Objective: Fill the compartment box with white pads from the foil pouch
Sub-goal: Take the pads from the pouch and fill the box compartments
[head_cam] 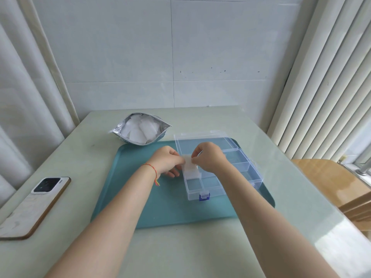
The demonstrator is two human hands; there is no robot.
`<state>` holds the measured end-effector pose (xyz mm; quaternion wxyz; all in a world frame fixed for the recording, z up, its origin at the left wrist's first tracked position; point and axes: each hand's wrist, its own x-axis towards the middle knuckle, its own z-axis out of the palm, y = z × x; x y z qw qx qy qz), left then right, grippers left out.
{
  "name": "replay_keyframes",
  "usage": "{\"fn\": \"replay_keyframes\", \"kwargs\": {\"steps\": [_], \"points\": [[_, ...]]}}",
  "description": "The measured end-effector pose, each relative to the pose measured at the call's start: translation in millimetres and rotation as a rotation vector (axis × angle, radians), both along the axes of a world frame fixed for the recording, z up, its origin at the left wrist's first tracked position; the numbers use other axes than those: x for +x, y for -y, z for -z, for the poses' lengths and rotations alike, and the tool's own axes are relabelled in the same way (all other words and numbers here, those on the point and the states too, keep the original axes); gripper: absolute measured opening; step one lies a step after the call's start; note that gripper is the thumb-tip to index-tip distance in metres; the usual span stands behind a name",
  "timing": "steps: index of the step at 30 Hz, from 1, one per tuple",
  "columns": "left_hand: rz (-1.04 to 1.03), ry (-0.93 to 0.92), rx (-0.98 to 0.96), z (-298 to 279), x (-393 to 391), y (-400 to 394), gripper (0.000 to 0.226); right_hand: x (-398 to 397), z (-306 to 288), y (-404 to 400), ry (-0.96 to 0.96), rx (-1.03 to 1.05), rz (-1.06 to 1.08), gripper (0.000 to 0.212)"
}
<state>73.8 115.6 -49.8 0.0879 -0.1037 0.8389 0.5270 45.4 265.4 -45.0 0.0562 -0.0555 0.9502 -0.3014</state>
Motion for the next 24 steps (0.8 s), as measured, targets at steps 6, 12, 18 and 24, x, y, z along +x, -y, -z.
{"fn": "replay_keyframes", "kwargs": {"steps": [6,12,18,24], "points": [[-0.025,-0.049,-0.028,-0.1,-1.0,-0.3,0.020,-3.5,-4.2,3.9,0.028,0.078,-0.165,0.022],[0.025,-0.164,-0.167,5.2,-0.1,1.5,0.013,-1.9,-11.1,5.0,-0.027,0.303,-0.280,0.015],[0.188,-0.253,-0.655,-4.3,0.7,-2.3,0.019,-4.5,-18.5,-1.1,0.094,0.315,-0.261,0.039],[0.190,-0.254,-0.784,-8.9,1.3,-7.8,0.019,-9.7,-2.7,4.6,0.098,0.246,-0.198,0.032]]}}
